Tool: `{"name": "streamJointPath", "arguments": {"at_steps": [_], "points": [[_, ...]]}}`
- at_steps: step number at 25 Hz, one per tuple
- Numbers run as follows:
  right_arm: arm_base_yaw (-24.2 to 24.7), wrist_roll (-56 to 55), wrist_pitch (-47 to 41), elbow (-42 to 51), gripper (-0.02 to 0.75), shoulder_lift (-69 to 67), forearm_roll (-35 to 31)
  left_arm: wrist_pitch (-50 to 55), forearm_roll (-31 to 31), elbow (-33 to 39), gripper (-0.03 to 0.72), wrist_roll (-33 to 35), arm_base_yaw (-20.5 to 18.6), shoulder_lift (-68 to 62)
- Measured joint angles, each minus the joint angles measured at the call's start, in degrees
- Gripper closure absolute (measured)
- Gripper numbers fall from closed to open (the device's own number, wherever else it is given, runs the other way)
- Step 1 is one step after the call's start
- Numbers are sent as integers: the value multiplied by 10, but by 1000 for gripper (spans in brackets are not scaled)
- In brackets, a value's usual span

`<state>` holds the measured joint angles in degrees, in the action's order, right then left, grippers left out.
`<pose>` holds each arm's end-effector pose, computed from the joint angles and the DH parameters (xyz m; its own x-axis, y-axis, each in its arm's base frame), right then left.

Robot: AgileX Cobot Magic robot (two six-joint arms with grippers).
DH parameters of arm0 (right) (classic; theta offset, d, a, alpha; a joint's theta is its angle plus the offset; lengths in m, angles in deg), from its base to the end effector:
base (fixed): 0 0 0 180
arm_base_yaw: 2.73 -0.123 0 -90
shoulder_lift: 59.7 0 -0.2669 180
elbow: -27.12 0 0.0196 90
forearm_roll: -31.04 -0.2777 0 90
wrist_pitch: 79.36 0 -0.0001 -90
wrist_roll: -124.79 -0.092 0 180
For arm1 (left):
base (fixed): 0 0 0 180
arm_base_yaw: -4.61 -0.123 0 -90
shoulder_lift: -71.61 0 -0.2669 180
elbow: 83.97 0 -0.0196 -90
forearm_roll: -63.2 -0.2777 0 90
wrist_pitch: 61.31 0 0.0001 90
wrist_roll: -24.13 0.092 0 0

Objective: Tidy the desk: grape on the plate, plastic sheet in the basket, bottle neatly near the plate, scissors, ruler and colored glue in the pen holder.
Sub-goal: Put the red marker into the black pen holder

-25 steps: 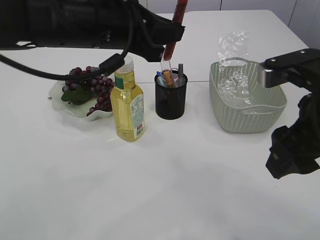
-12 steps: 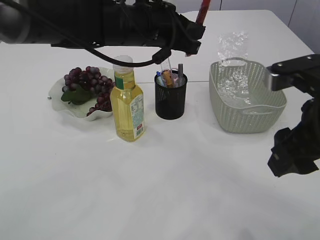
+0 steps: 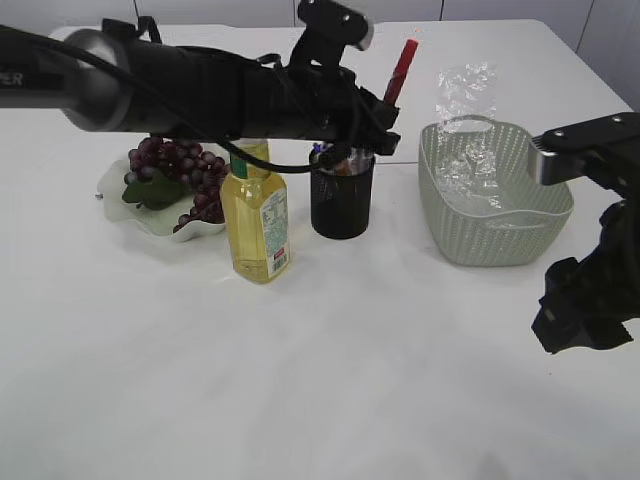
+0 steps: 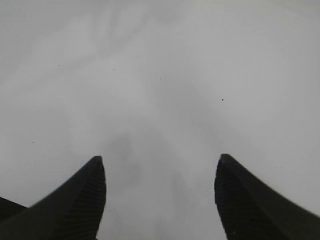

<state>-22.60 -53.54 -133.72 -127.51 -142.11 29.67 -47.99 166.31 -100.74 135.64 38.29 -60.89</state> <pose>0.2470 0.0912 0.2338 -0.8897 -0.3377 -0.3071 -0.3590 0.9332 0.0138 0.4226 -0.3066 0.1824 -0.2176 0.3090 -0.9258 0.7506 0.6593 0.0437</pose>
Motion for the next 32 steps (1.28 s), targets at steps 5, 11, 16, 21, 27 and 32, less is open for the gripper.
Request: {"name": "streamJointPath", "arguments": {"at_steps": [5,11,16,21,27,32], "points": [[0,0,2,0,237,0,0,-7,0,0,653,0,0,-19],[0,0,3,0,237,0,0,-10,0,-10,653,-1,-11,-20],[0,1,4,0,239,0,0,-10,1,-37,653,-1,-18,-29],[0,1,5,0,239,0,0,-6,3,-47,653,-1,-18,-50],[0,1,5,0,239,0,0,-7,3,-47,653,-1,-18,-63],[0,1,7,0,239,0,0,-12,3,-48,650,-1,-18,-71]]}}
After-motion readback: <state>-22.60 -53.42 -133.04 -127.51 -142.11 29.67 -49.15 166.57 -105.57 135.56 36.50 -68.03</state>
